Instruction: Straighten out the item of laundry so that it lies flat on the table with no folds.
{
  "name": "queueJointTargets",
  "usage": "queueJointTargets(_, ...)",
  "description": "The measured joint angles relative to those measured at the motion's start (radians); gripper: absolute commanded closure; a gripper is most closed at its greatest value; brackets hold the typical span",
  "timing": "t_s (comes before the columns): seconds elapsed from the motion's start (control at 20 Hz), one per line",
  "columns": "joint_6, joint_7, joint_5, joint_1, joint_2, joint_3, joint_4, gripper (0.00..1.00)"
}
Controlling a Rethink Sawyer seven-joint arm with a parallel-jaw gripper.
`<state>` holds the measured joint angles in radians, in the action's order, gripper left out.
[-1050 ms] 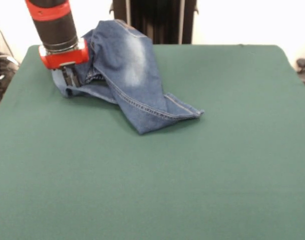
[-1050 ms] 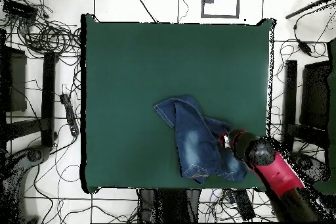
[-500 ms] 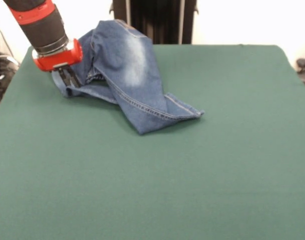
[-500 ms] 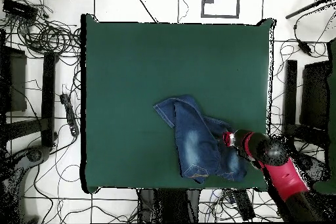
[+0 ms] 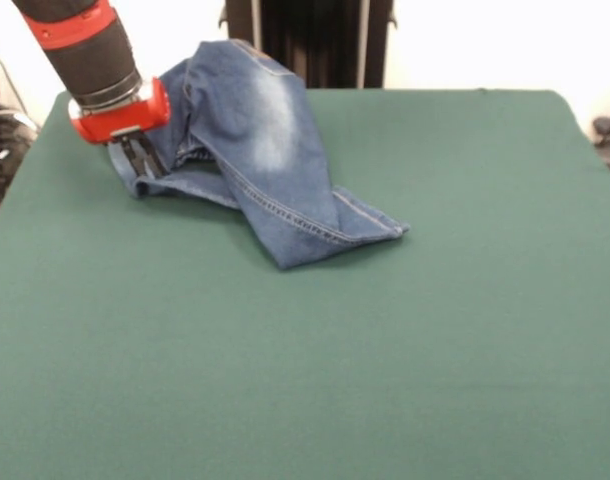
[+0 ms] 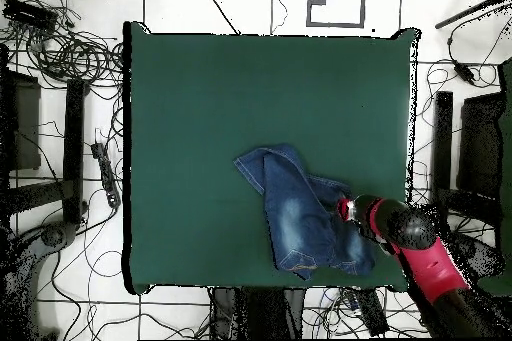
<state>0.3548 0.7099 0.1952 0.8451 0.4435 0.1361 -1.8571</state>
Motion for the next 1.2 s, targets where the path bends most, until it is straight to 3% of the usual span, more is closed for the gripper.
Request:
queueJointTargets(0.85,0.001,0.000,0.082,-0.053,0.046,0.001,-0.002,1.00)
queueJointTargets(1.2,0.002,0.000,0.154,-0.050,0.074,0.008,-0.018,1.00)
